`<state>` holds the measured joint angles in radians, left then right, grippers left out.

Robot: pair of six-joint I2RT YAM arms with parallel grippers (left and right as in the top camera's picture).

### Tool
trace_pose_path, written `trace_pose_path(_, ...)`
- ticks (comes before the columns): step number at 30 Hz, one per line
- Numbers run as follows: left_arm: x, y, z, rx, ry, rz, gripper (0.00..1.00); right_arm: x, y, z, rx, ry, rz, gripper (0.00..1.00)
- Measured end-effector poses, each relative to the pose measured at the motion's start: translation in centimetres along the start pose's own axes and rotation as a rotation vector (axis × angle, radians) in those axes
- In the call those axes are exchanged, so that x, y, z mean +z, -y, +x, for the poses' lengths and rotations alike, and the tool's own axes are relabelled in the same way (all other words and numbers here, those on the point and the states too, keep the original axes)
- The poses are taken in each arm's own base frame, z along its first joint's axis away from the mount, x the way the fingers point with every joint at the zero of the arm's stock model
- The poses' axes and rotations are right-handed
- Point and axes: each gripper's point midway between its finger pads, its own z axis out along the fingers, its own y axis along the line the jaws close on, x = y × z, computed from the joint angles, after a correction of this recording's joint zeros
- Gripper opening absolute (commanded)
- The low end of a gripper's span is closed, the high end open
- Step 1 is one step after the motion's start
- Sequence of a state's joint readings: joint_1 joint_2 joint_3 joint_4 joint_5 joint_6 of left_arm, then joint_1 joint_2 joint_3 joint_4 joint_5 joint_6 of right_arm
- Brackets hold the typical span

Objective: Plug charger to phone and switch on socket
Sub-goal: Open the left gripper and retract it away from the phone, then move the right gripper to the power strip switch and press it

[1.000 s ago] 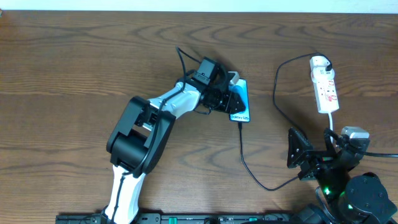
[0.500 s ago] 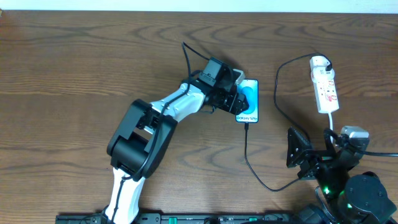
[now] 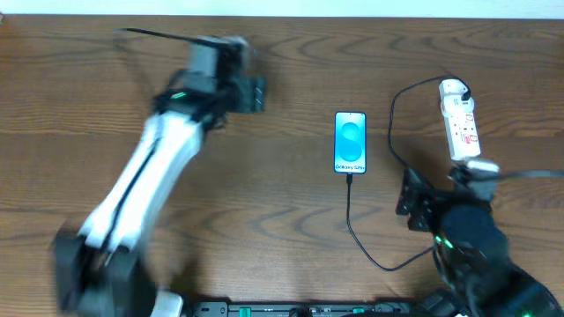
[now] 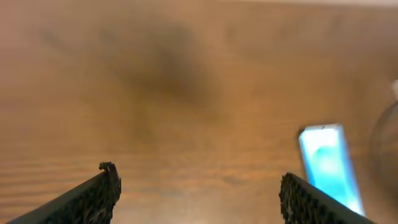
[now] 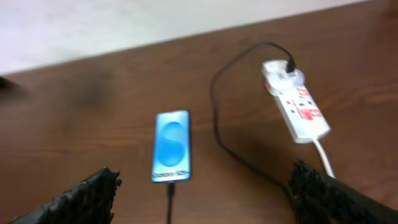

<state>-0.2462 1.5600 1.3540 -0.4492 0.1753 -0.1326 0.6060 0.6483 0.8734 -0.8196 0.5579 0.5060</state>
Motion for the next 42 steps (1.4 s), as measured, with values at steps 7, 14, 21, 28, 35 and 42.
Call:
trace_pose_path(7, -14.3, -0.4, -1.4, -0.006, 0.162, -0.047, 0.98, 4.9, -0.5, 2.5, 0.031, -0.119, 0.157, 0.92)
trace_pose_path(14, -18.9, -1.0, 4.8, -0.031, 0.016, -0.086, 0.98, 9.7, 0.7, 4.3, 0.166, -0.206, 0.266, 0.85)
trace_pose_path(21, -21.0, -1.3, 9.0, -0.044, -0.098, -0.107, 0.98, 12.5, 4.9, 6.3, 0.349, -0.362, 0.331, 0.35)
trace_pose_path(28, -21.1, -1.5, 9.9, -0.049, -0.139, -0.114, 0.98, 13.1, 10.3, 5.1, 0.542, -0.373, 0.395, 0.04)
trace_pose_path(35, -21.2, -1.5, 10.0, -0.049, -0.140, -0.114, 0.98, 12.9, 13.6, 4.3, 0.610, -0.399, 0.467, 0.01)
trace_pose_path(42, -21.3, -1.4, 10.0, -0.048, -0.136, -0.114, 0.98, 14.0, 16.0, 1.8, 0.611, -0.461, 0.525, 0.01)
